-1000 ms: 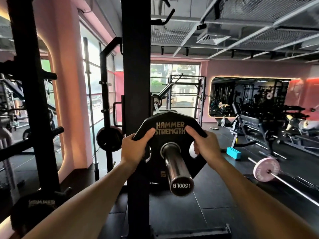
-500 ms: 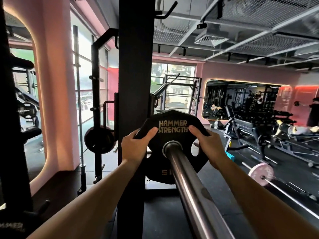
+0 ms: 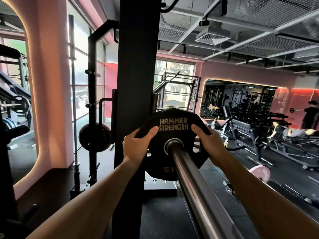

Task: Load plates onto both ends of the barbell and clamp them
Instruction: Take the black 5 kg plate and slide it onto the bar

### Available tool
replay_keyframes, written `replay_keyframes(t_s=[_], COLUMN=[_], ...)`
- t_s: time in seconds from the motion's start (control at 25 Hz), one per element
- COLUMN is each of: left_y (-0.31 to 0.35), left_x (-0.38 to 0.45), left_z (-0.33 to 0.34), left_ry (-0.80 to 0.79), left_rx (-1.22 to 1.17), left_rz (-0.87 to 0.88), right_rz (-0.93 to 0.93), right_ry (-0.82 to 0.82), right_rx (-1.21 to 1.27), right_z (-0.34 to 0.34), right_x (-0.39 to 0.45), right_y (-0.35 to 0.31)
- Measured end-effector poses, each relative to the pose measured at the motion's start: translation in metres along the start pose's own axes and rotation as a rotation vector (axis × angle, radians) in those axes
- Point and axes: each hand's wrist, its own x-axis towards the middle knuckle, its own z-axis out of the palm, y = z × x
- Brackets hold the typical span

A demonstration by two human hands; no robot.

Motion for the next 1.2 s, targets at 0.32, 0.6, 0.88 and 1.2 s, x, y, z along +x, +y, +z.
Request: replay_keyframes(t_s=[0.32, 0.6, 0.88, 1.2], left_y=[0.003, 0.049, 0.105, 0.163], left_x=[0.012, -0.019, -0.092, -0.157], left_z=[-0.001, -0.054, -0.156, -0.28], left_ry=[-0.067, -0.101, -0.087, 0.001], left_rx=[0.052, 0.459, 0.508, 0.574], left_rz=[-0.064, -0.056, -0.07, -0.053], right_rz=[0.043, -0.013, -0.106, -0.221], right_ry=[0.029, 0.13, -0.031, -0.351], right_rx=[-0.128, -0.517, -0.489, -0.543], right_z=[-0.001, -0.015, -0.005, 0.107], right_x=[0.002, -0.052, -0.134, -0.208], right_y=[-0.003, -0.062, -0.14, -0.177])
